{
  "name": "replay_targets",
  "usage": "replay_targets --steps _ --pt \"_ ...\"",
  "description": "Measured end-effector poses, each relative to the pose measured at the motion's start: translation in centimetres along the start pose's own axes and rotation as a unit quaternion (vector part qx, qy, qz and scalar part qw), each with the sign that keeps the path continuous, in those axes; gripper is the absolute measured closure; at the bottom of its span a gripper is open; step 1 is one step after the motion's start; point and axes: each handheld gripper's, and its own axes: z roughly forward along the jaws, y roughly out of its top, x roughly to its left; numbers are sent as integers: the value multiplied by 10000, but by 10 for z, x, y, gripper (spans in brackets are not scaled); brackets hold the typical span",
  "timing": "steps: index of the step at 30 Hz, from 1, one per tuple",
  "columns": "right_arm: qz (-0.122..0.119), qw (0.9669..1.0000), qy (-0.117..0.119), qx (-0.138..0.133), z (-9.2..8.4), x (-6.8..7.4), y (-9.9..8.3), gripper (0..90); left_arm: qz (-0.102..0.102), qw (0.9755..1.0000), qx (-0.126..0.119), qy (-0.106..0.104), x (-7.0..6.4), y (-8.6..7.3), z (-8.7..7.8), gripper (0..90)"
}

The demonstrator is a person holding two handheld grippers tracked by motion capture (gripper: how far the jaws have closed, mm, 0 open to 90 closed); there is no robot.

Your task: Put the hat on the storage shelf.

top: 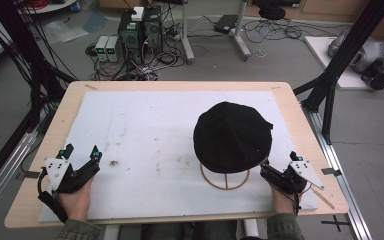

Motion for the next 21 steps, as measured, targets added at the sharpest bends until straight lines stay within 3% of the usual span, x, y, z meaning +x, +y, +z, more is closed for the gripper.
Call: replay_targets --steps 10,15,21 --pt "-16 10000 39 1 0 -1 0 36 -29 10000 48 -15 0 -1 2 222" --pt "20 10000 38 46 0 -2 0 37 295 9995 128 -61 -4 -1 4 222" --pt "70 9999 86 65 1 -3 0 36 357 9988 305 -116 -6 -2 8 188"
